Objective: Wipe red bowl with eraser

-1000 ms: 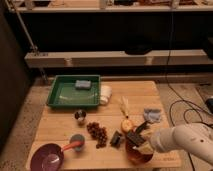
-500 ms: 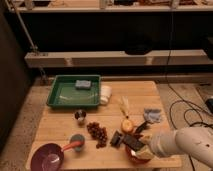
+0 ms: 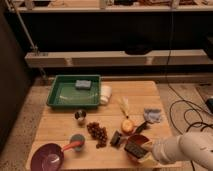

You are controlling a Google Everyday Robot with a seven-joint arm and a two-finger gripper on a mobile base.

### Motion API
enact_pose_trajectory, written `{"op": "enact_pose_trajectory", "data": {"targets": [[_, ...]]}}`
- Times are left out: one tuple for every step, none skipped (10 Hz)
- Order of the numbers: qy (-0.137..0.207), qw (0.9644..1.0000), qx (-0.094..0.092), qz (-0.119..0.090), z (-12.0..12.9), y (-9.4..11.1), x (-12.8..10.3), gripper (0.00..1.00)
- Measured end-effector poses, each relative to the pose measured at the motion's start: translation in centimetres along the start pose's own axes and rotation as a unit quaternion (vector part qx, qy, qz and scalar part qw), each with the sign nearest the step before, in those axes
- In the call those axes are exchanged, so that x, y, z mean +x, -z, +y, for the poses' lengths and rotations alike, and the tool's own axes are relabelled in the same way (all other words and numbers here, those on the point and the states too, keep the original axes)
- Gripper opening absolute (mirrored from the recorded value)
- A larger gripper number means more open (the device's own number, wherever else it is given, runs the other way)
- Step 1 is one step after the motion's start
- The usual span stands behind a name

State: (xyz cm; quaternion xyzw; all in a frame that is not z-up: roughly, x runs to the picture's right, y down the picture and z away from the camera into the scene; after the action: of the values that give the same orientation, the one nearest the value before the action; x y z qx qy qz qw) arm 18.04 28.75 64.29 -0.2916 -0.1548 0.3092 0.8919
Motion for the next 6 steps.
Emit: {"op": "enact_pose_trajectory", "data": {"targets": [[-0.005, 1.0000, 0.001, 0.007, -0.3, -0.1, 0.8, 0.00], [-0.013, 0.9998, 0.004, 0.012, -0.9, -0.1, 1.4, 0.00], [-0.019, 0.9997, 0.007, 0.016, -1.4, -0.1, 1.8, 0.00], [-0.023, 0.9995, 0.010, 0.019, -1.9, -0.1, 2.1, 0.00], [-0.028, 0.9992, 0.015, 0.022, -2.6, 0.0, 2.3, 0.00], [-0.032, 0.9990, 0.020, 0.024, -3.2, 0.0, 2.4, 0.00]]}}
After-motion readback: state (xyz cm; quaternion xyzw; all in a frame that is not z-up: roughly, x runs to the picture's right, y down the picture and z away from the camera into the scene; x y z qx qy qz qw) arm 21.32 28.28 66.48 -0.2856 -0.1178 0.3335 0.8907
